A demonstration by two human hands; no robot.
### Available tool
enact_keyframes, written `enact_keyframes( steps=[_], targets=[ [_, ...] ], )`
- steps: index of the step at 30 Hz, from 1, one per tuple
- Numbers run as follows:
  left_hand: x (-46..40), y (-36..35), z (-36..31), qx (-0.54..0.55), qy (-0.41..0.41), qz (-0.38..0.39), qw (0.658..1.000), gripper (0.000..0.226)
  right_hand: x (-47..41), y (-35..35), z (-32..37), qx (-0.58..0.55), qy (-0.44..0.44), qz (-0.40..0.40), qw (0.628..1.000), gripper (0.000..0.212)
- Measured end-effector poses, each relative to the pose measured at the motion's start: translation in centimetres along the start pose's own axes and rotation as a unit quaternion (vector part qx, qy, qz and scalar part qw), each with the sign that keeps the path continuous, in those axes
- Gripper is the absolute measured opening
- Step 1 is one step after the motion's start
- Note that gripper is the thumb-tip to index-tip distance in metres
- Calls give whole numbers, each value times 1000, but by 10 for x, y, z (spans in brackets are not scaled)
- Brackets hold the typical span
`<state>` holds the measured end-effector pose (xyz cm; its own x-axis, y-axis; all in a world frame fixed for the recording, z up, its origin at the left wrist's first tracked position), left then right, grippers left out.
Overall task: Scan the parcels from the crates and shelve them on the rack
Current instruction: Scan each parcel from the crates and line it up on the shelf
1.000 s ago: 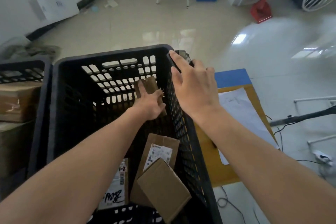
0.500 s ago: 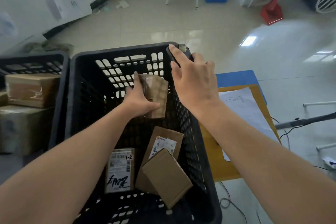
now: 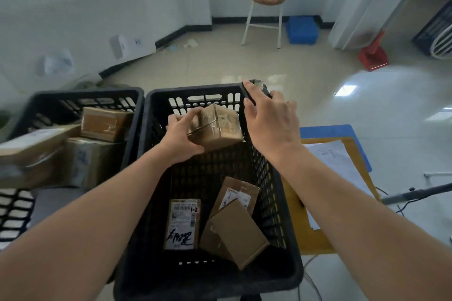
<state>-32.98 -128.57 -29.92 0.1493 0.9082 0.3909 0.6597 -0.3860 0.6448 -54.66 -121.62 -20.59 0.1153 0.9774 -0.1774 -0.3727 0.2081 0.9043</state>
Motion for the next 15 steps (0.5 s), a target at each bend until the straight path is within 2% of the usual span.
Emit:
enact_keyframes(
  steps=[8, 11, 15],
  targets=[
    [36, 38, -11, 83, -121, -16, 989, 105, 2, -4, 4, -18, -26, 9, 999, 48],
    [42, 48, -13, 113, -176, -29, 977, 100, 0, -5, 8, -29, -29, 15, 999, 47],
    [48, 52, -17, 105, -177, -23, 978, 102, 3, -9, 17, -51, 3, 44, 998, 57]
  ],
)
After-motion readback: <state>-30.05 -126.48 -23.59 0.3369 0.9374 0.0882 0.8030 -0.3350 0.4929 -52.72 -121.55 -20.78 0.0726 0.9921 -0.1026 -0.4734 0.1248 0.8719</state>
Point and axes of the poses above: each hand's wrist, its own x-axis away from the middle knuckle, its own y-axis out of the back of the hand, z = x × y, the point moved 3 cm from there along -x, towards the middle knuckle, and after that the axes turned 11 degrees about y, right-handed, at the moved point
